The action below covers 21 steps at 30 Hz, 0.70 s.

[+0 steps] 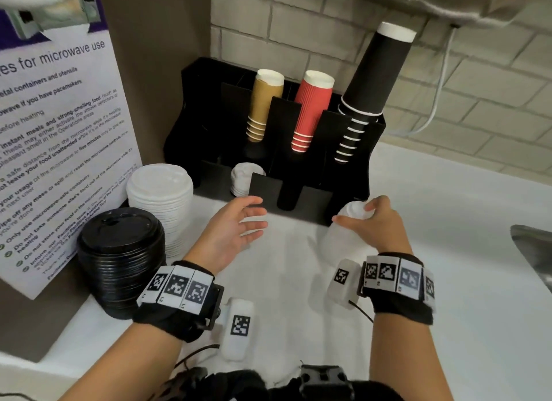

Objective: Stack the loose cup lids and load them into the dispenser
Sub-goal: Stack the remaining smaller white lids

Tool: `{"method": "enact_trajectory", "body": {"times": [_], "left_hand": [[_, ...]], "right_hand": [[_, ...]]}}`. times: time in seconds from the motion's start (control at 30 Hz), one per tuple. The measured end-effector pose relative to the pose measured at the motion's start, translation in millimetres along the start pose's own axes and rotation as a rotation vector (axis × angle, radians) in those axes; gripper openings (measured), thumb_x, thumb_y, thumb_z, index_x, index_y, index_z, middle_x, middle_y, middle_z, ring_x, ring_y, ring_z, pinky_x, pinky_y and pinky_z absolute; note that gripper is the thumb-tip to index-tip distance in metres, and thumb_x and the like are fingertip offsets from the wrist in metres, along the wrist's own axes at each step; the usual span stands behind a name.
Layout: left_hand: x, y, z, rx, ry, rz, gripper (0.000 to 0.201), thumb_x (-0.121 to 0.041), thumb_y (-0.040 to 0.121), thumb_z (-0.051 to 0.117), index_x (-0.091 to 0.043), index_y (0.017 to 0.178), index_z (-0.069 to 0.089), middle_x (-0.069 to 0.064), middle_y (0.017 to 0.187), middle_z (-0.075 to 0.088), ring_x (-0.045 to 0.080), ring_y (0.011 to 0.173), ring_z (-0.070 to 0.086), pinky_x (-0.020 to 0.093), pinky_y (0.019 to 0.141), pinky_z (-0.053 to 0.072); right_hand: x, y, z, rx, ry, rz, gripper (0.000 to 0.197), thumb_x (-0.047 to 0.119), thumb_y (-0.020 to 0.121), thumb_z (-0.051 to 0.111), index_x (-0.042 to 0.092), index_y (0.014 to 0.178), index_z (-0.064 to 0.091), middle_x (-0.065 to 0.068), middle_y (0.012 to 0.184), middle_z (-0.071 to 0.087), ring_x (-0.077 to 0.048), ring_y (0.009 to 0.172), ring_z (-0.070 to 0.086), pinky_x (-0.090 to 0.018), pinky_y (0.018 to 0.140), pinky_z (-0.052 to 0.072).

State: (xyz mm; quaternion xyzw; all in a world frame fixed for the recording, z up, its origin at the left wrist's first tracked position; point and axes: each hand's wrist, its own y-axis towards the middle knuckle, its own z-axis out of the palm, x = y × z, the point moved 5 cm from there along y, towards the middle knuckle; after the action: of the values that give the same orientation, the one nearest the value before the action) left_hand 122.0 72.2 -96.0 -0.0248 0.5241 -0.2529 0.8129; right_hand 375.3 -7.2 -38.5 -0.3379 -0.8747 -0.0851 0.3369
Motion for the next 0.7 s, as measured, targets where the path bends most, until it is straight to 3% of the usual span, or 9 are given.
{"method": "enact_trajectory", "body": {"times": [0.23, 0.33, 0.37, 0.43, 0.5, 0.57, 0.7], "left_hand": [[0, -4, 4, 0.012, 0.032, -0.002, 0.019, -0.028, 0.096, 0.054, -0.017, 0.106, 0.066, 0.002, 0.095, 0.068, 0.020, 0.085, 0.068, 0.032, 0.081, 0.053], [0, -6, 4, 0.011, 0.031, -0.002, 0.019, -0.027, 0.096, 0.053, -0.017, 0.106, 0.066, 0.002, 0.095, 0.067, 0.020, 0.085, 0.068, 0.033, 0.083, 0.052], [0, -7, 5, 0.011, 0.029, 0.001, 0.019, -0.027, 0.097, 0.053, -0.017, 0.106, 0.066, 0.002, 0.094, 0.067, 0.020, 0.085, 0.068, 0.033, 0.083, 0.051], [0, -9, 7, 0.020, 0.036, 0.008, 0.018, -0.026, 0.098, 0.052, -0.017, 0.107, 0.065, 0.003, 0.096, 0.067, 0.021, 0.086, 0.067, 0.033, 0.083, 0.050], [2, -11, 11, 0.040, 0.053, 0.015, 0.019, -0.027, 0.099, 0.051, -0.019, 0.111, 0.063, 0.003, 0.102, 0.067, 0.021, 0.089, 0.067, 0.033, 0.083, 0.051], [2, -15, 18, 0.076, 0.053, 0.016, 0.026, -0.035, 0.098, 0.051, -0.025, 0.120, 0.061, 0.003, 0.114, 0.066, 0.022, 0.095, 0.068, 0.034, 0.082, 0.055], [8, -22, 32, 0.203, -0.039, -0.028, 0.059, -0.060, 0.082, 0.053, -0.033, 0.134, 0.054, 0.007, 0.127, 0.064, 0.028, 0.111, 0.066, 0.046, 0.090, 0.057]], "right_hand": [[-1, 0, 4, -0.046, -0.001, -0.018, 0.055, 0.034, 0.073, 0.079, 0.017, 0.103, 0.035, -0.009, 0.100, 0.051, -0.033, 0.101, 0.054, -0.038, 0.074, 0.043], [4, -1, -2, -0.084, -0.042, -0.038, 0.058, 0.035, 0.072, 0.080, 0.018, 0.103, 0.034, -0.008, 0.100, 0.053, -0.033, 0.098, 0.056, -0.050, 0.086, 0.048], [7, -2, -5, -0.093, -0.037, -0.065, 0.059, 0.035, 0.071, 0.080, 0.018, 0.104, 0.035, -0.007, 0.100, 0.054, -0.031, 0.095, 0.056, -0.049, 0.084, 0.048], [19, -5, -8, -0.086, 0.025, -0.149, 0.058, 0.034, 0.069, 0.082, 0.018, 0.105, 0.038, -0.002, 0.094, 0.053, -0.025, 0.088, 0.054, -0.034, 0.067, 0.046], [36, -12, -6, -0.040, 0.098, -0.234, 0.057, 0.034, 0.067, 0.083, 0.020, 0.104, 0.042, 0.008, 0.088, 0.049, -0.016, 0.081, 0.053, -0.024, 0.056, 0.038], [56, -23, 5, 0.049, 0.182, -0.306, 0.055, 0.035, 0.065, 0.084, 0.022, 0.103, 0.045, 0.010, 0.091, 0.052, -0.008, 0.082, 0.053, -0.022, 0.059, 0.039], [87, -50, 41, 0.334, 0.309, -0.396, 0.053, 0.033, 0.066, 0.084, 0.029, 0.105, 0.048, 0.001, 0.097, 0.063, -0.013, 0.088, 0.063, -0.026, 0.070, 0.052]]}}
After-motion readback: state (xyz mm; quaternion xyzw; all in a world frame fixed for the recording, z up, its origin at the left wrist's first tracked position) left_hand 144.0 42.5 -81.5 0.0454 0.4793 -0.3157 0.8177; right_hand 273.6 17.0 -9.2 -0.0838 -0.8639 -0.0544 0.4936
